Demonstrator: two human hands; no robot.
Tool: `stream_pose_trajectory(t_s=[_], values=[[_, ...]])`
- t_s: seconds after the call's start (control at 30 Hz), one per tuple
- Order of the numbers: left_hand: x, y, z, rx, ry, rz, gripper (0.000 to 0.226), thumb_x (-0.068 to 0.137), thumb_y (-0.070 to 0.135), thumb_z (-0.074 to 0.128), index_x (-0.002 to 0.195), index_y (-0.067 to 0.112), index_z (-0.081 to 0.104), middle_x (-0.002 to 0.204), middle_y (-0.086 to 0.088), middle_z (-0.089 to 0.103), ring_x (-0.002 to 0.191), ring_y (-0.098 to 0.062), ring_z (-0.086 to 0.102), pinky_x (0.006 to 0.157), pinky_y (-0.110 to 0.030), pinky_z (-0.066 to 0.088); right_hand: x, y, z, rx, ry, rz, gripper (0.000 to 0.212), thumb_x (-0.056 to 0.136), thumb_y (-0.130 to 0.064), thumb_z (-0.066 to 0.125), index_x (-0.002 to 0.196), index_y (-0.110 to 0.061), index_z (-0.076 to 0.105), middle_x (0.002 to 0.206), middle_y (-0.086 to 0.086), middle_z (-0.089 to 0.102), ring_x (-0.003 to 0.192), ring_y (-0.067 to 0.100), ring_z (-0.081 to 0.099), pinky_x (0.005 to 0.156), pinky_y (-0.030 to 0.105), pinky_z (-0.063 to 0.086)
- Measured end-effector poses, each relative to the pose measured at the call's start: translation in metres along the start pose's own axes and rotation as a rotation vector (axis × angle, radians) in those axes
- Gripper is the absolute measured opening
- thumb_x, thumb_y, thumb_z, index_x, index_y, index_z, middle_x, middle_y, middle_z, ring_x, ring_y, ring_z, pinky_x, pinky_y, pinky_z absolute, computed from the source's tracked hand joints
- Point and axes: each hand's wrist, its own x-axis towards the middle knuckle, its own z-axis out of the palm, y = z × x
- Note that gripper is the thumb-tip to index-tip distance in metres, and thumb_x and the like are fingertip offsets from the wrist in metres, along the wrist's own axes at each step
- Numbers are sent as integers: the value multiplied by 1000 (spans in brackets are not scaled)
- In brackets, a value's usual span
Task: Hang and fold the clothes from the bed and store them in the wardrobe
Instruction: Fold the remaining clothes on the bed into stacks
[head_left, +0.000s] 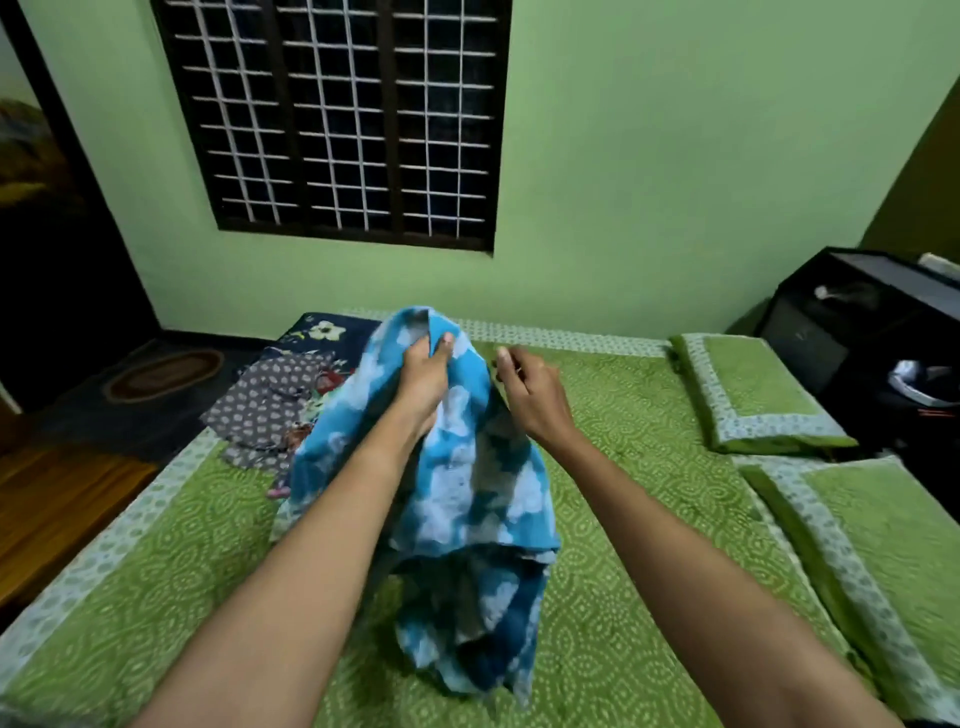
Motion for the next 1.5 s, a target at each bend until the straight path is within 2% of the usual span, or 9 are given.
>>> stream_pose_trajectory(t_s=[0.13, 0.23, 0.47, 0.6, 0.77, 0.93, 1.03, 1.2, 1.5], values=[[2, 17, 51, 44, -98, 23, 27, 98, 28, 45, 84, 12, 60, 70, -1, 57, 62, -11, 51, 56, -21, 41, 25, 35, -36, 128, 77, 115, 43, 89, -39, 44, 93, 0, 61, 86, 16, 62, 79, 33, 59, 68, 52, 50], [3, 25, 93, 65, -248, 32, 32, 97, 32, 45, 72, 16, 57, 49, 8, 59, 45, -3, 52, 50, -19, 41, 50, 67, -71, 162, 1, 129, 47, 87, -41, 41, 110, -5, 61, 109, 14, 62, 102, 27, 57, 85, 41, 49], [14, 32, 150, 158, -442, 178, 23, 96, 27, 48, 84, 15, 64, 67, 2, 64, 58, -9, 56, 53, -21, 44, 91, 109, -147, 127, -222, -11, 45, 84, -34, 52, 128, -24, 52, 150, 2, 29, 135, 15, 24, 112, 37, 15], [27, 29, 169, 364, -492, 299, 23, 96, 21, 49, 89, 6, 64, 73, 1, 62, 60, 1, 55, 59, -16, 44, 99, 129, -177, 150, -375, -28, 42, 80, -28, 67, 119, -17, 55, 133, -5, 49, 128, 13, 38, 109, 38, 31], [39, 21, 183, 494, -578, 331, 16, 93, 22, 54, 97, 14, 67, 83, 8, 64, 71, 6, 56, 65, -7, 44, 110, 132, -185, 188, -596, -94, 57, 82, -4, 67, 129, -25, 43, 123, -6, 52, 108, -20, 45, 89, -1, 34], [62, 21, 179, 568, -533, 460, 13, 90, 24, 59, 82, 17, 68, 72, 10, 63, 65, 6, 54, 62, -13, 43, 123, 134, -181, -116, -619, -27, 20, 81, -28, 72, 90, -16, 59, 81, -3, 56, 75, 11, 48, 66, 26, 40], [83, 20, 168, 592, -425, 522, 20, 87, 33, 62, 77, 16, 68, 71, 2, 65, 69, -5, 55, 65, -27, 45, 125, 153, -177, -503, -570, 159, 28, 86, -36, 65, 80, -9, 58, 80, 10, 58, 71, 21, 49, 60, 30, 33], [98, 17, 148, 815, -338, 532, 36, 72, 55, 66, 78, 20, 68, 69, -1, 66, 68, -20, 59, 62, -35, 46, 119, 162, -168, -408, -96, 326, 18, 89, -5, 37, 83, -11, 53, 89, 22, 57, 77, 38, 60, 61, 41, 49], [114, -24, 130, 1261, -202, 438, 17, 83, 2, 59, 98, 4, 66, 93, -20, 63, 90, -34, 59, 68, -37, 40, 133, 145, -156, -291, 423, 302, 21, 97, -14, 41, 106, -6, 59, 107, 17, 61, 94, 33, 56, 63, 32, 32]])
